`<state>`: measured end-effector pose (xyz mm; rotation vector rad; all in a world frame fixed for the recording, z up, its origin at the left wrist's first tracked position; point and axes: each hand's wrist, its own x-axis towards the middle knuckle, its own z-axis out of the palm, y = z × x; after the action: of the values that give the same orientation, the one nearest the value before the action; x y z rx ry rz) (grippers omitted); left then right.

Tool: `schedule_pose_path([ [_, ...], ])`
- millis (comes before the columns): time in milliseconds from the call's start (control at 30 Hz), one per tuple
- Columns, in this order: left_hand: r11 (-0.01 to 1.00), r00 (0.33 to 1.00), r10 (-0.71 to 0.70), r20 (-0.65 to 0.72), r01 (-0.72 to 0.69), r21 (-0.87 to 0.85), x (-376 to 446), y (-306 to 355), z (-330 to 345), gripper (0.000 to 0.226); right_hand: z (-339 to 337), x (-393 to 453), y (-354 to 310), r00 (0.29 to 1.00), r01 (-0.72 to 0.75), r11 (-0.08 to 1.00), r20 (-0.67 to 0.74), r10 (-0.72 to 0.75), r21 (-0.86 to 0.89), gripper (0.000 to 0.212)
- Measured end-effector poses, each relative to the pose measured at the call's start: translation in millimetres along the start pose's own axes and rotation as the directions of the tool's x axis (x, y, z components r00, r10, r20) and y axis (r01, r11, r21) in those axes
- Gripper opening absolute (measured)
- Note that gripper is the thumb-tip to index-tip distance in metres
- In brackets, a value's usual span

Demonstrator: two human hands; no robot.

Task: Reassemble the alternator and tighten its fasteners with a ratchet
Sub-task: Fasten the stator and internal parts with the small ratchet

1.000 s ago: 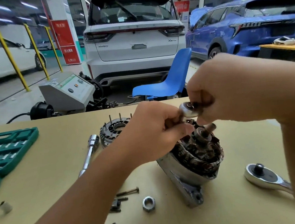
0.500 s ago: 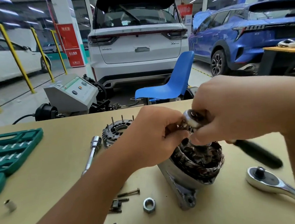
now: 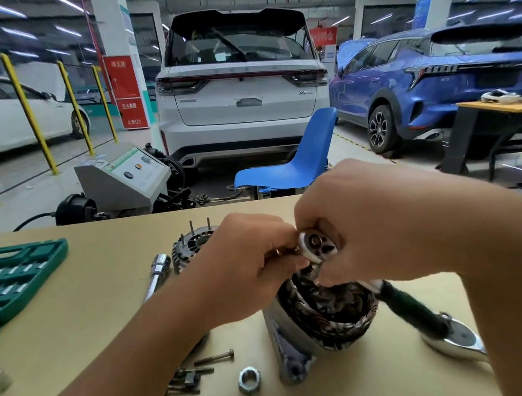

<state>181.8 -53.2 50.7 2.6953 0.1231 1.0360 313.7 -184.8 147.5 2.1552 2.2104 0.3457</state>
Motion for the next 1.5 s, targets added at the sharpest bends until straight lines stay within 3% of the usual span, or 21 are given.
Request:
schedule_pose_path([
  [167,0.995,0.998,-0.015,-0.065,0.008,-0.099,-5.8,-3.5,-1.3,0.018,-0.2,0.2,0.4,0.984,-0.018,1.000,-0.179,0.015,-0.015,0.021],
  [267,0.995,0.986,-0.040,-0.164,0.024,-0.097,-6.4,-0.4,4.0,0.029,2.9,2.0,-3.3,0.974,-0.021,0.996,-0.227,0.001,-0.085,0.009],
  [400,0.992,0.974,-0.056,-0.221,0.030,-0.119,-7.3,-1.5,10.3,0.031,3.1,-0.7,-7.4,0.990,-0.027,0.998,-0.141,0.018,-0.061,0.017],
  [467,0.997,0.981,-0.031,-0.191,0.017,-0.072,-5.6,-1.4,9.0,0.030,2.1,0.5,-5.1,0.992,-0.030,0.997,-0.120,0.022,-0.065,0.008],
  [567,0.998,0.992,0.012,-0.125,-0.019,-0.058,-3.1,-0.4,5.5,0.020,0.8,2.1,0.7,0.986,-0.056,0.997,-0.160,0.047,-0.053,0.019],
  [667,0.998,0.986,-0.041,-0.161,0.033,-0.054,-6.4,-3.3,7.4,0.018,0.9,0.9,-2.8,0.978,-0.052,0.997,-0.203,0.040,-0.055,0.004],
  [767,0.994,0.969,-0.087,-0.232,0.068,-0.089,-10.1,-5.3,8.1,0.014,4.8,0.3,-7.9,0.991,-0.077,0.996,-0.117,0.071,-0.051,0.023],
  [867,0.997,0.979,-0.070,-0.192,0.060,-0.058,-12.2,-8.8,3.4,0.015,6.8,4.4,-6.7,0.988,-0.068,0.994,-0.141,0.055,-0.088,0.008],
  [967,0.999,0.983,-0.020,-0.183,0.015,-0.030,-14.4,-11.1,0.8,0.017,5.0,5.4,-4.4,0.986,-0.067,0.995,-0.160,0.054,-0.074,0.023],
  [1033,0.996,0.970,-0.048,-0.237,0.030,-0.079,-12.3,-12.2,-1.7,0.017,2.2,3.1,-1.8,0.979,-0.030,1.000,-0.202,0.029,-0.003,0.018],
  [1133,0.948,0.959,-0.159,-0.236,0.081,-0.308,-11.7,-14.5,-7.0,0.008,-1.9,1.0,7.7,0.971,0.016,0.990,-0.238,0.018,0.141,0.013],
  [1300,0.877,0.964,-0.241,-0.114,0.166,-0.452,-16.3,-16.2,2.2,0.012,-3.7,-1.9,20.9,0.991,0.017,0.969,-0.135,0.018,0.248,0.025],
  [1500,0.929,0.973,-0.217,-0.072,0.183,-0.321,-14.6,-15.4,10.8,0.019,-3.1,-2.5,22.7,1.000,-0.009,0.981,0.015,0.007,0.196,0.040],
])
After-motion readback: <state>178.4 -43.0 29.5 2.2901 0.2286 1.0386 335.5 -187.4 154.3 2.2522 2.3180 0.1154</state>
